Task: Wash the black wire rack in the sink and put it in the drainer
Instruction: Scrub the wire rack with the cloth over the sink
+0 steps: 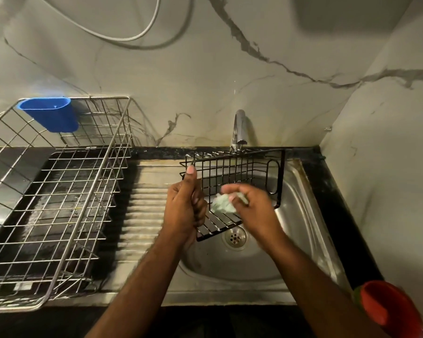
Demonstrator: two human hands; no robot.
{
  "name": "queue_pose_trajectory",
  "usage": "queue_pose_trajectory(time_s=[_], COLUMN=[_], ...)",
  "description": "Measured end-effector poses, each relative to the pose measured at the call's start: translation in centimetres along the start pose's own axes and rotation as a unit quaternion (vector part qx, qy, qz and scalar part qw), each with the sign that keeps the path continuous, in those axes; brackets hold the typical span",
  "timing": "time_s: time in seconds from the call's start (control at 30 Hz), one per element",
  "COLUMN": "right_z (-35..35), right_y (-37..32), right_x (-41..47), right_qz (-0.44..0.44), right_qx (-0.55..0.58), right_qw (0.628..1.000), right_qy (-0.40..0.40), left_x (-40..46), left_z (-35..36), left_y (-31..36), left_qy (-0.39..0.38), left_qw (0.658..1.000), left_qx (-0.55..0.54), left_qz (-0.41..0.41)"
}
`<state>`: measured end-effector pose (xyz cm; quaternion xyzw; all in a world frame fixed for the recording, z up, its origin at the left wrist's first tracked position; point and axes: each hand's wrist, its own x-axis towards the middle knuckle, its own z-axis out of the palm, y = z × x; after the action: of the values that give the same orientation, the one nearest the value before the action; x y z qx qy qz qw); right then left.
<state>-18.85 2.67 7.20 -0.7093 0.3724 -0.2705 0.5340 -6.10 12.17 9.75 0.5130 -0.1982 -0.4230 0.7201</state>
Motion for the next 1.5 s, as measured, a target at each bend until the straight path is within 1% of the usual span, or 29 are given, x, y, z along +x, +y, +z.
queue_pose_trajectory(time_s=[0.03,0.07,0.1,0.13,0.2,0.23,0.27,0.33,0.37,0.5,0.57,0.6,0.67,0.73,0.77,0.8,0.9,0.97,1.03,1.1,1.2,1.3,1.37,1.43,1.5], right_z=[-0.5,-0.9,-1.3,-1.7,-1.9,-1.7,-1.4,-0.9,-0.8,-1.3,-2.4,-3.0,-4.1,-4.5,-4.4,-4.3,-3.8,-3.3,-2.4,-1.3,0.4,1.3,0.7,-0.2,-1.1], right_y=[0.1,0.2,0.3,0.5,0.6,0.6,0.7,0.7,0.7,0.8,1.0,1.1,1.0,1.1,1.1,1.1,1.0,0.7,0.5,0.2,-0.6,-1.0,-0.6,0.0,0.4], right_x=[0.3,0.7,1.1,1.5,1.8,1.7,1.4,1.0,0.8,0.9,1.4,1.7,2.3,2.8,3.0,3.1,3.2,2.9,2.4,1.8,0.4,-0.5,-0.2,0.4,1.0], right_qz=[0.025,0.053,0.080,0.102,0.123,0.113,0.085,0.013,-0.013,-0.041,-0.050,-0.051,-0.048,-0.052,-0.049,-0.036,0.010,0.017,0.032,0.048,0.032,0.017,-0.004,-0.021,0.011], right_qx=[0.013,0.019,0.031,0.056,0.091,0.061,-0.010,-0.166,-0.211,-0.275,-0.296,-0.322,-0.409,-0.471,-0.481,-0.479,-0.426,-0.396,-0.392,-0.391,-0.336,-0.246,-0.243,-0.294,-0.329], right_qw=[0.998,0.994,0.990,0.987,0.984,0.989,0.995,0.985,0.976,0.960,0.952,0.941,0.904,0.873,0.869,0.872,0.902,0.916,0.918,0.919,0.941,0.968,0.969,0.956,0.944], right_qy=[0.056,0.094,0.110,0.114,0.087,0.068,0.055,0.056,0.060,0.046,0.068,0.089,0.116,0.113,0.102,0.091,0.065,0.063,0.047,0.007,-0.037,-0.049,-0.034,-0.001,0.006], left_x=[0.0,0.0,-0.1,-0.2,-0.3,-0.3,-0.3,-0.4,-0.4,-0.7,-0.9,-1.0,-1.1,-1.2,-1.3,-1.3,-1.4,-1.4,-1.4,-1.4,-1.5,-1.6,-1.7,-1.8,-1.9], left_z=[-0.1,-0.3,-0.3,-0.3,-0.2,-0.1,0.0,0.0,0.0,0.2,0.3,0.4,0.6,0.7,0.7,0.8,1.0,1.0,1.0,1.2,1.5,1.4,1.4,1.3,1.4], left_y=[0.1,0.2,0.4,0.5,0.6,0.7,0.8,0.9,1.0,1.4,1.5,1.5,1.5,1.4,1.3,1.3,1.4,1.6,1.6,1.5,1.4,1.5,1.6,1.6,1.5], left_qy=[0.000,0.000,-0.001,-0.002,-0.007,-0.010,-0.012,-0.013,-0.014,-0.018,-0.018,-0.018,-0.019,-0.023,-0.029,-0.035,-0.044,-0.040,-0.035,-0.030,-0.024,-0.021,-0.026,-0.033,-0.044], left_qw=[1.000,0.999,0.999,0.998,0.996,0.996,0.995,0.994,0.993,0.995,0.996,0.996,0.996,0.996,0.996,0.996,0.996,0.996,0.996,0.997,0.997,0.998,0.997,0.997,0.998], left_qx=[-0.016,-0.032,-0.044,-0.054,-0.067,-0.071,-0.077,-0.089,-0.091,-0.073,-0.064,-0.059,-0.054,-0.054,-0.053,-0.049,-0.040,-0.050,-0.055,-0.048,-0.045,-0.040,-0.041,-0.044,-0.029], left_qz=[-0.012,-0.023,-0.032,-0.040,-0.055,-0.059,-0.062,-0.066,-0.068,-0.069,-0.066,-0.065,-0.065,-0.068,-0.067,-0.065,-0.059,-0.057,-0.055,-0.053,-0.050,-0.052,-0.052,-0.048,-0.038])
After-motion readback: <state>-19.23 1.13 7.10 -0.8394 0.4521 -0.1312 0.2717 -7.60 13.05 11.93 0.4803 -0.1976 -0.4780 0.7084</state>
